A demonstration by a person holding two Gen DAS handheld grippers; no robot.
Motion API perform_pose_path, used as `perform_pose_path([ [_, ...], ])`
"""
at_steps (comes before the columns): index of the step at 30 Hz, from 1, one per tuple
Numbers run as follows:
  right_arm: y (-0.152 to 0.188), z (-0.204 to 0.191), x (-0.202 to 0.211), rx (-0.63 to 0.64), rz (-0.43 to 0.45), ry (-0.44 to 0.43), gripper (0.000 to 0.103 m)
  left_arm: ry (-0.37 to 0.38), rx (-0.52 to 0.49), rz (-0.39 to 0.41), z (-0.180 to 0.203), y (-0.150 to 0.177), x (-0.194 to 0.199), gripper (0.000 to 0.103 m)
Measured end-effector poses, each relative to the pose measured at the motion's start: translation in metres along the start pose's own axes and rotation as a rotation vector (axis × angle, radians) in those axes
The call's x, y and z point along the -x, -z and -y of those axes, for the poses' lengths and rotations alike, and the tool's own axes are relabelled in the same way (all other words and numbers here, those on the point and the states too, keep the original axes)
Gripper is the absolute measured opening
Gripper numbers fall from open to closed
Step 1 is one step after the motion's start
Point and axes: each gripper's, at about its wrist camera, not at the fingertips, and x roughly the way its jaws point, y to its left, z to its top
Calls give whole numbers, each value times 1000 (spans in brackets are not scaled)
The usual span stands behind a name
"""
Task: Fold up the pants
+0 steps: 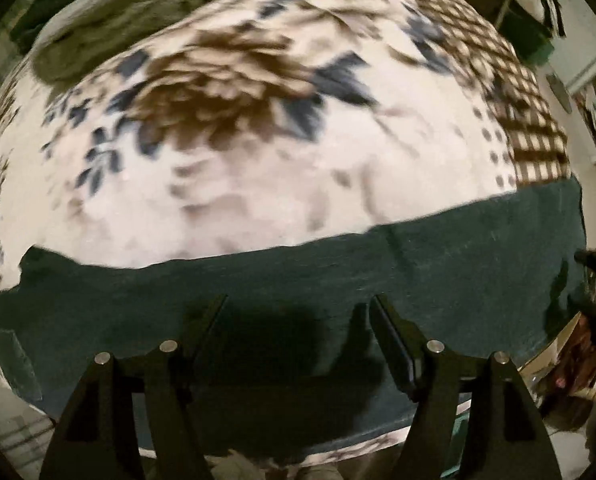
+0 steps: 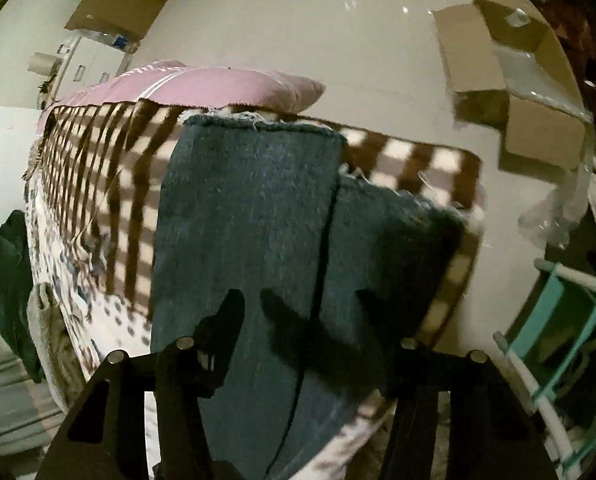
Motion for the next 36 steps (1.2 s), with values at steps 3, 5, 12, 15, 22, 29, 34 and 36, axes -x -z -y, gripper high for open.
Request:
perform_pose_path([
  [3,-3,1,-10,20,30,-42,54,-13,-44,-8,11,4,-8,69],
  [5,-2,-1,-13,36,56,-47,48,-21,-59,-16,15,8,-11,69],
  [12,9,-6,-10,107,106,-34,11,-32,-109,-26,30,20,-14,69],
  [15,14,-6,-4,118,121,-46,7,-29,-130,-22,46,23,-12,69],
  [22,23,-3,20,109,166,-65,5,3,-137,-28,67,29,-2,69],
  [29,35,22,37,49,171,-48,4,28,-167,-21,89,41,15,69],
  [34,38,36,34,34,164,-21,4,38,-166,-29,83,44,18,69],
  [36,38,38,31,40,159,10,4,39,-169,-37,80,46,17,69],
])
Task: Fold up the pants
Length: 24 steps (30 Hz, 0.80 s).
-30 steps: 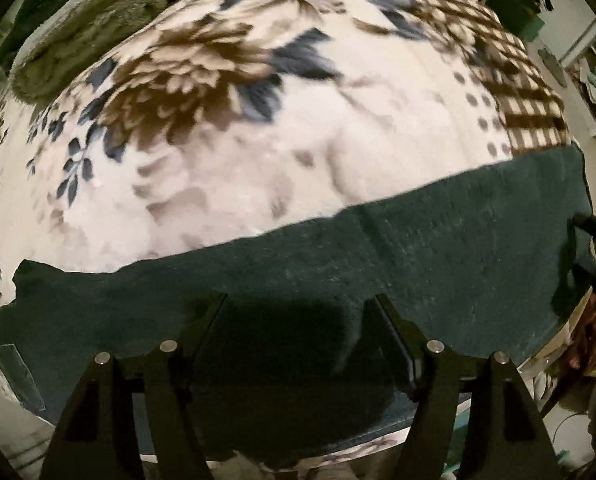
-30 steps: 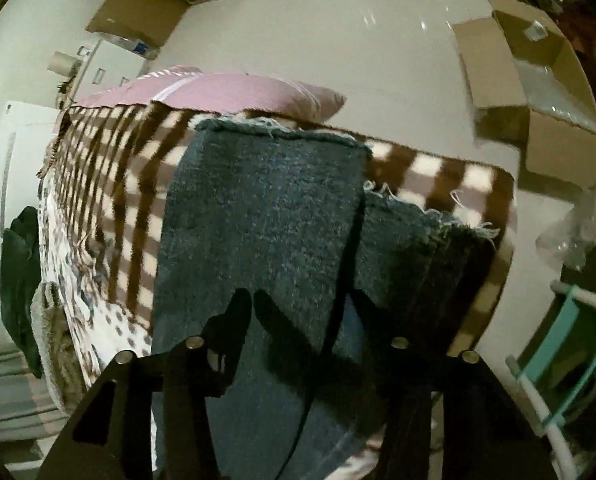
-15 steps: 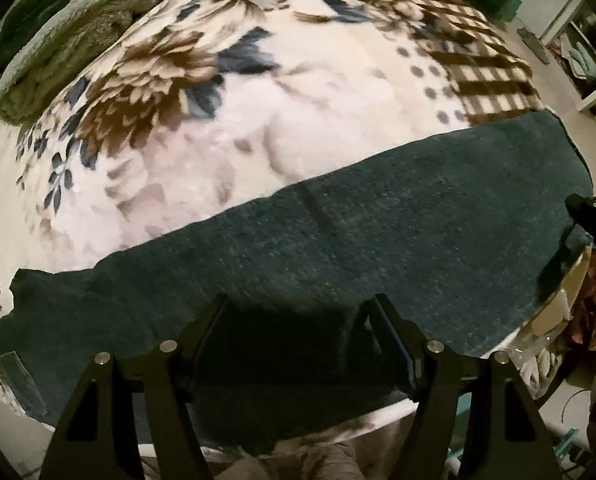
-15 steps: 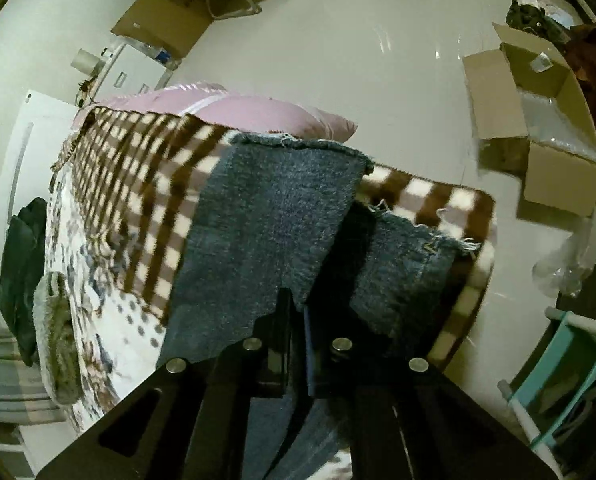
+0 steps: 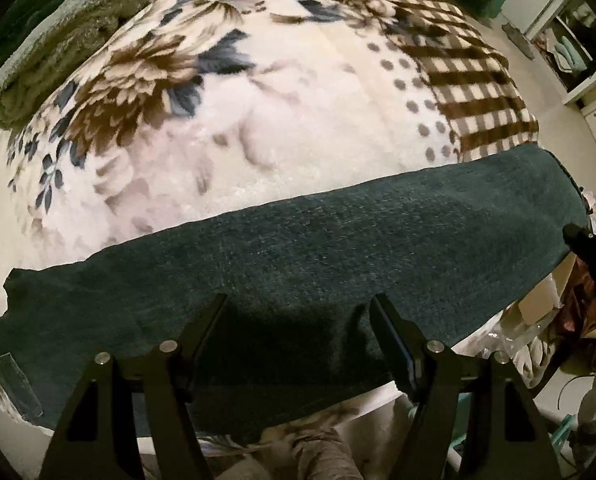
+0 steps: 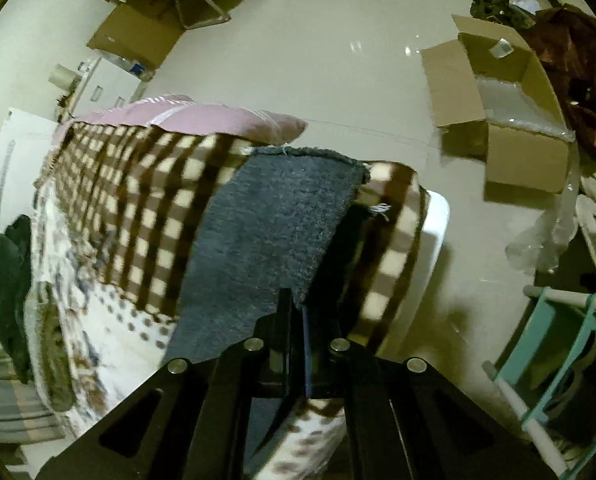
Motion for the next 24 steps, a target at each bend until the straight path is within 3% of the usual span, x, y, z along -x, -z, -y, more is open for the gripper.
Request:
perform_pose_path([
  [3,-3,12,-17,-31,-78,24,9,5,-1,-15,-2,5,-4,69],
  [5,-8,22,-22,-70,-122,40,45,8,3,-22,-6,6,-6,69],
  [7,-12,28,-17,-82,-120,57,54,7,5,-17,-7,11,-3,69],
  [10,-13,29,-3,-84,-107,45,54,-6,17,-16,-21,20,-3,69],
  [13,3,19,7,-57,-148,27,54,-1,85,-35,-50,36,3,69],
  [19,104,-53,1,206,-355,26,54,-56,242,-46,-139,93,40,69],
  [24,225,-124,-14,371,-537,-42,54,-155,450,-46,-256,154,68,69],
])
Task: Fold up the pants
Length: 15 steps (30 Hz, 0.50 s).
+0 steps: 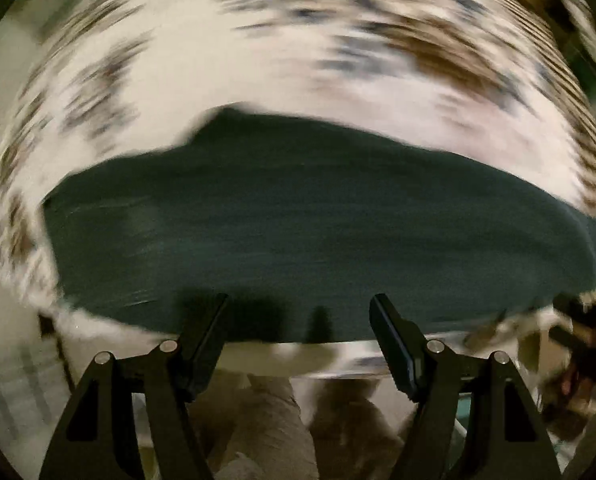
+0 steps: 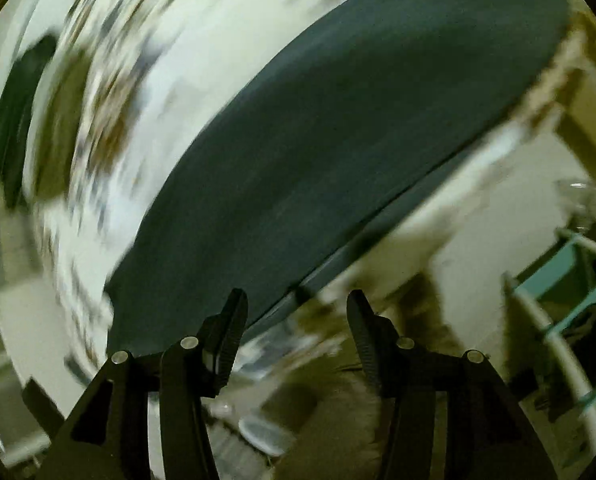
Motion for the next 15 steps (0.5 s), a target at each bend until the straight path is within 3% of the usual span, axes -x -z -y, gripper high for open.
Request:
perform_pose_path([
  [3,32,-45,-45,47,-70,-11,54,-46,156,-26,-83,2,-13,69],
  [7,69,-70,-102,-40,-136,-47,54,-73,343,-58,-177,6,-41,69],
  [12,88,-81,-127,-128,-62,-74,51,16,541,-97,-259,18,-81,69],
  [13,87,-87,-130,-133,-40,-62,45,44,573,-110,-270,22,-90,69],
  [15,91,-90,-131,-140,3,-30,22,111,624,-125,-283,27,-103,68],
])
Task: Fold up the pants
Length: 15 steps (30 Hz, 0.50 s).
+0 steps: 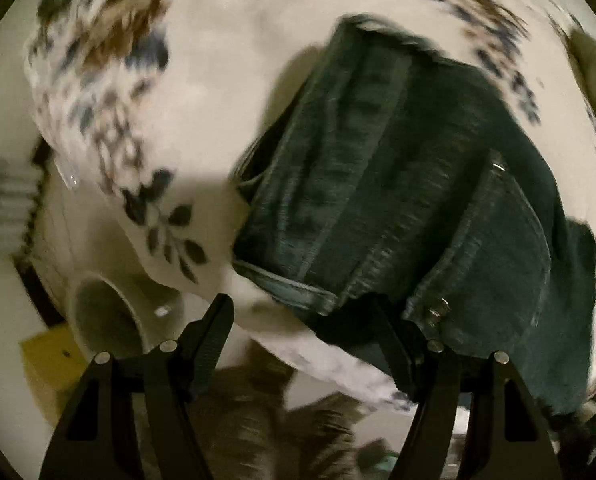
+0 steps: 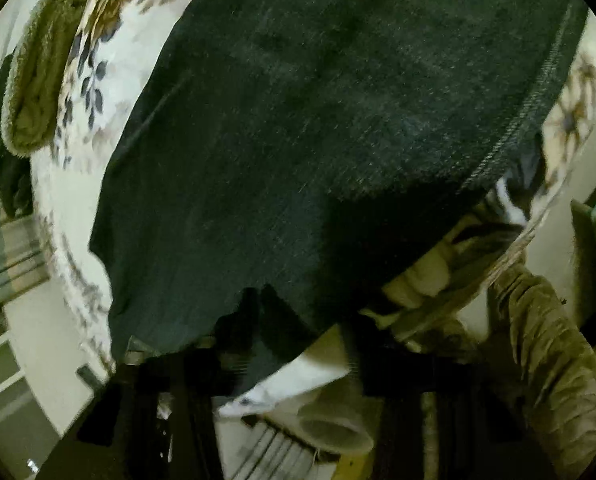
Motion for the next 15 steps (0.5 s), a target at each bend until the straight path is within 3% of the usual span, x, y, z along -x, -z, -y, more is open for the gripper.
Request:
perform_pose_path([
  [1,1,-1,0,8,13,19,12,38,20,-7,-2,2,-3,66],
  [4,8,-2,6,39,56,48,8,169,55,3,-11,3,-8,40],
  [6,11,-5,14,70,80,70,6,175,45,41,-16,7,-4,30],
  [8,16,-8,21,91,93,87,6,177,35,73,-17,14,5,12],
  [11,25,-16,30,110,86,109,5,174,26,103,-31,16,15,12],
  [15,30,-21,18,169,39,186,6,160,5,81,-31,19,9,13],
])
